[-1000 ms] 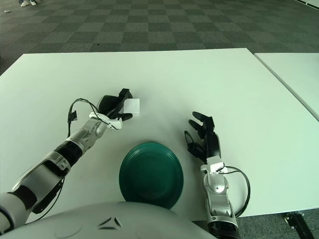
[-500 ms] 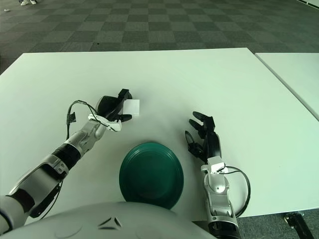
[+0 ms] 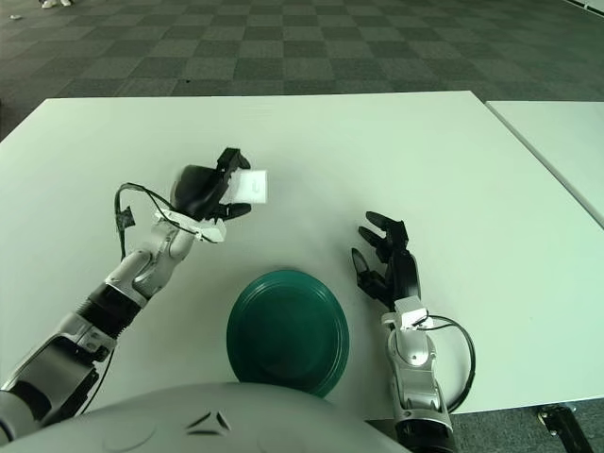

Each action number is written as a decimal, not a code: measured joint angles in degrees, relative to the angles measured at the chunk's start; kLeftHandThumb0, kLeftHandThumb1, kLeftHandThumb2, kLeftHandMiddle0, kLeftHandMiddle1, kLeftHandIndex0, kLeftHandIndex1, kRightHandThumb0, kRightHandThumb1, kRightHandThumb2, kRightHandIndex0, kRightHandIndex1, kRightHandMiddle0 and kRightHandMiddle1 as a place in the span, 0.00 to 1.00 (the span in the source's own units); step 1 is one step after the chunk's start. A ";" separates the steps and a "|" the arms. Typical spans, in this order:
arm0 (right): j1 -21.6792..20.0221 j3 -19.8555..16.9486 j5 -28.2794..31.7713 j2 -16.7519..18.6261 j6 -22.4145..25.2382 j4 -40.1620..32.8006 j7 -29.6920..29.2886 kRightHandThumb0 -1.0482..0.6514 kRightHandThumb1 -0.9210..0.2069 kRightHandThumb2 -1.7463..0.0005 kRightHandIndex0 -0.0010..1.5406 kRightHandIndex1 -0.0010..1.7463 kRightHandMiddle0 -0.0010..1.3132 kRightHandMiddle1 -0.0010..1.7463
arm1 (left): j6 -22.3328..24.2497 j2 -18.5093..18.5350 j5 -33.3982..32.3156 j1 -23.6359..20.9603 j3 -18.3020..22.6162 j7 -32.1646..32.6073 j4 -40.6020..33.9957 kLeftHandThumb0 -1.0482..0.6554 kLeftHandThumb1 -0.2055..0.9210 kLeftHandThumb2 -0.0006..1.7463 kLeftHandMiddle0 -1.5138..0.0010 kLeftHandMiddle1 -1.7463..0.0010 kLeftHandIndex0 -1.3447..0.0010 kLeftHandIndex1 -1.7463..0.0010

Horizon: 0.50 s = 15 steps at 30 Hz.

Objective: Put the charger into the plate.

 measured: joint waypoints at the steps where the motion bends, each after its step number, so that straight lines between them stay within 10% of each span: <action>1: -0.01 0.00 0.00 -0.01 0.02 0.00 -0.01 0.30 0.01 0.73 0.22 0.24 0.00 0.54 | 0.23 0.00 0.02 0.09 0.54 -0.48 -1.90 0.36 0.74 0.59 0.11 0.00 0.16 0.00; 15: -0.25 -0.05 0.33 -0.08 0.34 0.17 0.55 0.32 0.04 0.69 0.21 0.28 0.00 0.55 | 3.19 0.07 1.94 10.13 1.94 -14.13 -30.73 0.39 0.68 0.60 0.10 0.00 0.17 0.00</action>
